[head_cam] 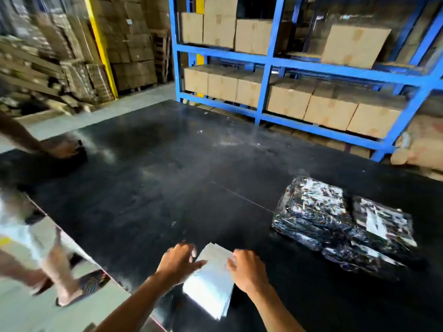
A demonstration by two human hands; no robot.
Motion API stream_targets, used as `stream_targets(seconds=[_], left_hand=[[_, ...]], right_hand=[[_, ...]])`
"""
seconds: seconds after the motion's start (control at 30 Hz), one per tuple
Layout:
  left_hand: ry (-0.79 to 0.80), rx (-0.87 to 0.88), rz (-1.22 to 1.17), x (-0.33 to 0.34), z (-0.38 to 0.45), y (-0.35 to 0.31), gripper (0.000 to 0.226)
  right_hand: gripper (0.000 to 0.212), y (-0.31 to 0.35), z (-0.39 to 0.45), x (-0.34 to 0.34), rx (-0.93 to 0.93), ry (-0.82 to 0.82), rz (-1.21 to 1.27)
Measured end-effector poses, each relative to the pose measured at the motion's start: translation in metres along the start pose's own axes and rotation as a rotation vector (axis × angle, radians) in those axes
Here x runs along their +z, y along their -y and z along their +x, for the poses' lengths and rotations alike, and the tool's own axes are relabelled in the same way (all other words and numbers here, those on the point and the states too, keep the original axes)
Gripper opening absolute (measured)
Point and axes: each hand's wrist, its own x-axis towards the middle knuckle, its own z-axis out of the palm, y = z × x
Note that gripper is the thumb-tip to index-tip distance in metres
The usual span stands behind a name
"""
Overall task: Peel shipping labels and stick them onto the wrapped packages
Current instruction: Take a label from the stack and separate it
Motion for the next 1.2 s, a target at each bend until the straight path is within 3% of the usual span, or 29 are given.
stream_targets(seconds=[0.17, 0.37, 0.43, 0.6, 0.9, 1.07, 1.2], left_hand=[[0.006, -0.111, -0.405, 0.022, 0.007, 0.023, 0.036], [0.013, -0.136, -0.668, 0.035, 0.007, 0.034, 0.037], [0.011, -0.117, -0.651, 0.035, 0.008, 0.039, 0.042], [-0.061, 0.000, -0.523, 0.018, 0.021, 0.040, 0.029], [0.008, 0.071, -0.312, 0.021, 0.030, 0.042, 0.032], [-0.128, 0.165, -0.197, 0.022, 0.024, 0.044, 0.028], [-0.062, 0.197, -0.379, 0.017, 0.029, 0.049, 0.034]], right_hand=[[0.030, 0.001, 0.001, 0.017, 0.048, 0.041, 0.036], [0.031, -0.003, 0.005, 0.025, 0.064, 0.054, 0.131], [0.031, -0.004, 0.006, 0.023, 0.056, 0.060, 0.162], [0.030, -0.014, 0.014, 0.009, 0.084, 0.045, 0.196], [0.031, -0.033, 0.022, -0.006, 0.142, 0.024, 0.342], [0.027, -0.028, 0.022, -0.001, 0.146, 0.045, 0.356], [0.027, -0.027, 0.029, 0.000, 0.157, 0.046, 0.362]])
